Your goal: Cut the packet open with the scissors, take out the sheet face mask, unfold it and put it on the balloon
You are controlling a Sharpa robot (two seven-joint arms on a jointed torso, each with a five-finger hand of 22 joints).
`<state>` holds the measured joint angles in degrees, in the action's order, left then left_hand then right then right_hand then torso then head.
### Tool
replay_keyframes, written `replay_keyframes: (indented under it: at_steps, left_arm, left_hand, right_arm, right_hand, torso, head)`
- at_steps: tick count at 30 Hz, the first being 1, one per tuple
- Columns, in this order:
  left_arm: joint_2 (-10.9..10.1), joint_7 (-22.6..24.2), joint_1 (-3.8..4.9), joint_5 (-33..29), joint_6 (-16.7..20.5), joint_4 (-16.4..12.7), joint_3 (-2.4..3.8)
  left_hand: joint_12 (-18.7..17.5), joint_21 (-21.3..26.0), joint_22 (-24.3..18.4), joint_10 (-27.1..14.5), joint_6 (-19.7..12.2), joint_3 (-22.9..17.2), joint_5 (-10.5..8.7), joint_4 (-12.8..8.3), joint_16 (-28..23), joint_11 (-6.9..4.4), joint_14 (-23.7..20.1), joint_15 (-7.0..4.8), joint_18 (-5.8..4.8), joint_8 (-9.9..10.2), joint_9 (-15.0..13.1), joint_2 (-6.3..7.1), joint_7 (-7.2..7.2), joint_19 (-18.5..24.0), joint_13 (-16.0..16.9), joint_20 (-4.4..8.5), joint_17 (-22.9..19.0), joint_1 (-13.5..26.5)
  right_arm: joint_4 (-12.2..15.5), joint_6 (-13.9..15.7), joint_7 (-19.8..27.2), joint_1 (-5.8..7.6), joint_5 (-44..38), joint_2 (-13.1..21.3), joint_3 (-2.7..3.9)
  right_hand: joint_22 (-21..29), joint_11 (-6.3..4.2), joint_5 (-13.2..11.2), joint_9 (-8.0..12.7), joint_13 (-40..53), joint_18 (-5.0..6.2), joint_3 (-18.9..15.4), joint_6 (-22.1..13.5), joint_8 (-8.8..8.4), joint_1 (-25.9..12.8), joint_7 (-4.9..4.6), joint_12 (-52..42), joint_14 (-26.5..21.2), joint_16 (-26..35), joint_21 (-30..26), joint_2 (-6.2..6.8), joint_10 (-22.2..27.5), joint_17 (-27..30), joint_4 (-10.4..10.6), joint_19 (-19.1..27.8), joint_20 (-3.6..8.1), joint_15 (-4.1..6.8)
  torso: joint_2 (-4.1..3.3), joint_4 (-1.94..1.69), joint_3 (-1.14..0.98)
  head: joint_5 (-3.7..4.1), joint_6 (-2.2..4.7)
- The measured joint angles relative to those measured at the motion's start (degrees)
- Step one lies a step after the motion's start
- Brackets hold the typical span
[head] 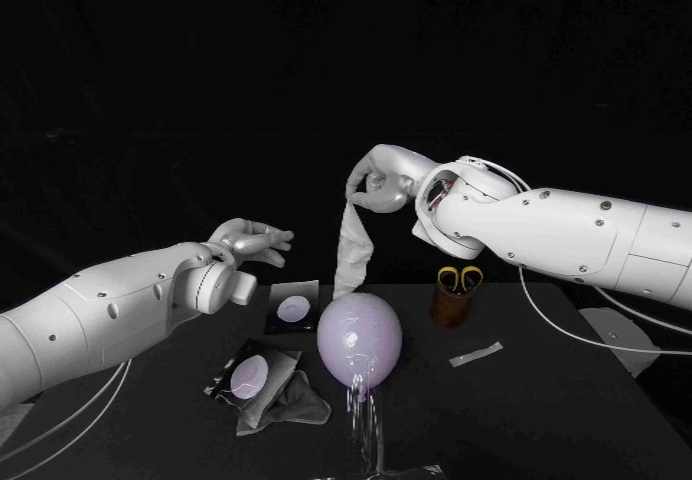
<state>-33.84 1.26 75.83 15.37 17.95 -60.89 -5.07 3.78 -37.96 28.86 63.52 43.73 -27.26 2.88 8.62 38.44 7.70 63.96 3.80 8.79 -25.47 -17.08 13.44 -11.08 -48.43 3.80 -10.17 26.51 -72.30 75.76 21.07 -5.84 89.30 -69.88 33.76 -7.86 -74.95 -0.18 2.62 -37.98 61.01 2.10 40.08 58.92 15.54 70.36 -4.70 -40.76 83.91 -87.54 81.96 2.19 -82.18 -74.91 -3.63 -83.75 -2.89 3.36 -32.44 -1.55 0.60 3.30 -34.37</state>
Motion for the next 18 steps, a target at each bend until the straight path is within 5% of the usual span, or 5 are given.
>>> replay_keyframes:
  at_steps: [5,9,12,18]
  left_arm:
    - [0.11,0.33,-0.21,1.30,-1.25,0.54,-0.04]
    - [0.32,3.00,-0.35,1.75,-2.16,0.42,0.01]
    - [0.53,7.06,-0.43,1.46,-3.51,-0.02,0.24]
    - [1.16,14.28,-0.45,0.52,-6.81,-0.70,0.74]
  left_hand:
    - [0.82,2.39,-1.56,-1.85,-1.30,5.55,0.00,2.74,1.28,0.43,-2.51,0.73,0.14,0.56,0.75,0.43,0.01,0.87,0.20,-1.28,0.53,1.44]
    - [2.17,9.05,-5.25,-2.92,-0.29,7.45,0.00,2.73,-1.92,1.51,-12.62,2.55,0.06,-0.07,1.04,-1.61,-0.11,7.18,0.28,-3.91,-1.11,-2.28]
    - [2.38,16.62,-9.19,-4.18,0.10,6.36,0.00,1.02,-8.30,2.61,-24.21,5.09,-3.50,-0.01,1.70,-3.32,-0.30,16.19,0.20,-6.12,-4.12,-7.11]
    - [0.95,20.33,-11.63,-8.70,-1.81,4.66,0.00,-2.42,-14.02,2.75,-30.58,7.13,-3.56,2.08,3.03,-3.08,-0.07,17.73,-0.17,-6.60,-7.45,-11.84]
  right_arm:
    - [0.09,0.07,-0.38,0.09,0.13,0.15,0.06]
    - [0.42,0.07,-0.58,0.17,0.36,0.47,0.07]
    - [0.69,0.07,-0.65,0.21,0.57,0.57,0.08]
    - [0.98,0.23,-0.64,0.24,0.84,0.50,0.08]
  right_hand:
    - [0.00,0.00,-0.11,0.00,-0.01,0.00,0.00,-0.02,0.00,0.00,0.02,0.00,0.00,0.01,0.00,0.00,0.00,0.01,0.00,0.00,0.00,0.00]
    - [0.00,0.00,-0.11,0.00,-0.02,0.00,-0.01,-0.08,0.00,0.00,0.09,0.00,0.00,0.02,-0.03,0.00,0.00,0.00,0.00,0.05,-0.05,0.00]
    - [0.01,0.00,-0.14,0.00,-0.04,0.00,-0.01,-0.09,0.00,0.00,0.09,0.00,0.00,0.18,-0.10,0.00,0.00,0.00,0.00,-0.12,0.13,0.00]
    - [0.04,-0.13,-0.20,0.00,0.08,0.00,-0.01,-0.09,0.00,0.00,0.10,0.00,0.00,-0.03,-0.10,0.00,-0.13,-0.03,0.01,-0.12,0.13,0.00]
  torso:
    - [0.00,0.00,-0.01]
    - [-0.04,0.04,0.02]
    - [-0.08,0.07,0.02]
    - [-0.09,0.08,-0.02]
  head:
    - [0.05,0.13]
    - [0.05,0.16]
    - [0.00,0.21]
    - [-0.04,0.23]
